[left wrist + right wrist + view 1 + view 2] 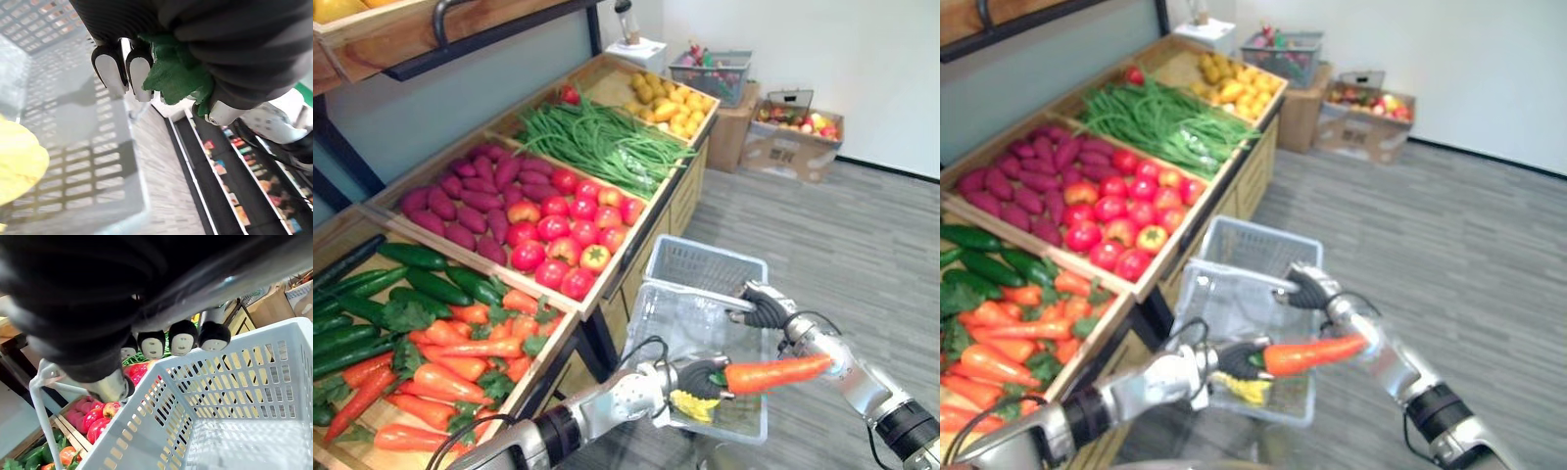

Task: Pick vegetable in the basket

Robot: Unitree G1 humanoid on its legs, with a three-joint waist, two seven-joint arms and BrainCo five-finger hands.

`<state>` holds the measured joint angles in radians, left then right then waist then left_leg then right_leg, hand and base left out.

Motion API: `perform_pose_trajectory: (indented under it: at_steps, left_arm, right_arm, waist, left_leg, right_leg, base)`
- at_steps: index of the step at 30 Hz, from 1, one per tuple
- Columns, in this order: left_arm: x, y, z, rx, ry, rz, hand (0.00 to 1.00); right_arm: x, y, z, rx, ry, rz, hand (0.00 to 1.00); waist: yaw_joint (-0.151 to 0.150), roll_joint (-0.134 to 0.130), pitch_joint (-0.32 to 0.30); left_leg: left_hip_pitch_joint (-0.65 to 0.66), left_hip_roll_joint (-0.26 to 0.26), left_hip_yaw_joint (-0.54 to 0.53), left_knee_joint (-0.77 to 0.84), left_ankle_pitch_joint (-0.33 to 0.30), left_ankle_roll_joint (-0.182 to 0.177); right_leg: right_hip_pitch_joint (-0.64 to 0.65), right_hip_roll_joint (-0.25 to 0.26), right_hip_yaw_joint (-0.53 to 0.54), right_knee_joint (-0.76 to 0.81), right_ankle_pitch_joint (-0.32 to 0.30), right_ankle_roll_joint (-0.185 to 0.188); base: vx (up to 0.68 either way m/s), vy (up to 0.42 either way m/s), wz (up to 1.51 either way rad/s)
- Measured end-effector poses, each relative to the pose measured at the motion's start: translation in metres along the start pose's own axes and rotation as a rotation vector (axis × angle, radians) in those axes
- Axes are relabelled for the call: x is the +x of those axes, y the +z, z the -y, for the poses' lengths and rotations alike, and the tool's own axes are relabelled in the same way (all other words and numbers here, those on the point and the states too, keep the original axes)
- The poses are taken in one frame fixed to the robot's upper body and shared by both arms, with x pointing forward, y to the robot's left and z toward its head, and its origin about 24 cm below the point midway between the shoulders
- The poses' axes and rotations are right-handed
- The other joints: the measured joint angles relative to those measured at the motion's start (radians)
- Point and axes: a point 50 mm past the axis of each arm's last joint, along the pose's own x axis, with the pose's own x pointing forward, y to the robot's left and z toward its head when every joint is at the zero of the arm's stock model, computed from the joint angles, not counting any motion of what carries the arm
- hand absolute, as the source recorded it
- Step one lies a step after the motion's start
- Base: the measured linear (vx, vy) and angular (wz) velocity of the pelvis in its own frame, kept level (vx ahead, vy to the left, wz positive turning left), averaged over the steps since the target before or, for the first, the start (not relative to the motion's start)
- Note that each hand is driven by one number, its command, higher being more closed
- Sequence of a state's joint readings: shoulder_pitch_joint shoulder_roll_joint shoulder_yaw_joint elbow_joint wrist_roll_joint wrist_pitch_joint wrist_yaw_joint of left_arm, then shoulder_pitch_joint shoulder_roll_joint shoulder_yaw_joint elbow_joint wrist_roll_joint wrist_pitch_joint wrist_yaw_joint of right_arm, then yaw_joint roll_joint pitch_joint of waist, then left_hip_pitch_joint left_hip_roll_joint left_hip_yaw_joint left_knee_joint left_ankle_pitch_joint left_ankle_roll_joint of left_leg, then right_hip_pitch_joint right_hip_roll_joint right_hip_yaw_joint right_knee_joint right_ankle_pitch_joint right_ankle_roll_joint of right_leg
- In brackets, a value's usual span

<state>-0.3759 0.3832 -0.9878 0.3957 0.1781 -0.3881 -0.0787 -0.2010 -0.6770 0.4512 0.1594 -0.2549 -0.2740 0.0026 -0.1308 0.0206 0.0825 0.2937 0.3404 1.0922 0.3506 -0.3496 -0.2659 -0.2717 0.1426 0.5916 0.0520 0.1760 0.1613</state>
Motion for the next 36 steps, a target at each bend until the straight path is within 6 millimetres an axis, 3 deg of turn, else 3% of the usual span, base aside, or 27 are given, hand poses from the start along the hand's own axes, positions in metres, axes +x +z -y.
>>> perform_pose_trajectory:
  at_steps: [4,10,17,18,25,36]
  left_arm:
    - [0.005,-0.024,-0.004,0.037,0.037,-0.144,1.0]
    - [-0.012,-0.059,-0.019,-0.036,0.17,-0.337,1.0]
    - [-0.011,-0.069,-0.018,-0.055,0.24,-0.415,1.0]
    - [-0.014,-0.075,-0.021,-0.065,0.282,-0.456,0.0]
    - [-0.031,-0.097,-0.022,-0.054,0.365,-0.638,0.0]
    - [-0.011,-0.084,-0.019,-0.005,0.317,-0.565,0.0]
  right_arm:
    - [-0.002,-0.004,0.003,0.023,0.003,-0.016,1.0]
    - [-0.007,-0.014,0.007,0.02,0.008,-0.06,1.0]
    - [-0.025,-0.033,0.008,0.047,-0.023,-0.154,1.0]
    - [-0.028,-0.036,0.009,0.052,-0.033,-0.169,1.0]
    - [-0.039,-0.046,0.012,0.062,-0.062,-0.224,1.0]
    - [-0.043,-0.049,0.007,0.068,-0.049,-0.241,1.0]
  waist:
    - [-0.01,0.001,0.024]
    - [-0.034,-0.005,0.045]
    - [-0.047,-0.007,0.05]
    - [-0.057,-0.008,0.053]
    - [-0.058,-0.018,0.062]
    - [-0.057,-0.018,0.064]
  left_leg:
    - [-0.012,-0.029,-0.011,-0.029,0.006,0.008]
    - [-0.037,-0.084,-0.044,-0.069,0.015,0.026]
    - [-0.057,-0.109,-0.098,-0.071,0.006,0.044]
    - [-0.065,-0.113,-0.114,-0.07,0.004,0.047]
    - [-0.066,-0.115,-0.12,-0.068,0.004,0.047]
    - [-0.083,-0.117,-0.151,-0.067,0.003,0.05]
  right_leg:
    - [-0.004,-0.021,0.004,-0.012,0.009,0.008]
    - [0.0,-0.083,0.002,-0.067,0.03,0.032]
    - [0.018,-0.133,-0.021,-0.102,0.038,0.044]
    - [0.018,-0.141,-0.031,-0.105,0.038,0.045]
    - [0.018,-0.146,-0.032,-0.105,0.039,0.045]
    - [0.018,-0.16,-0.053,-0.11,0.039,0.045]
  base:
    - [-0.01,0.003,0.03]
    - [-0.03,0.007,0.13]
    - [-0.01,-0.001,0.18]
    - [0.0,-0.016,0.16]
    - [0.0,-0.003,0.02]
    - [0.01,-0.012,0.06]
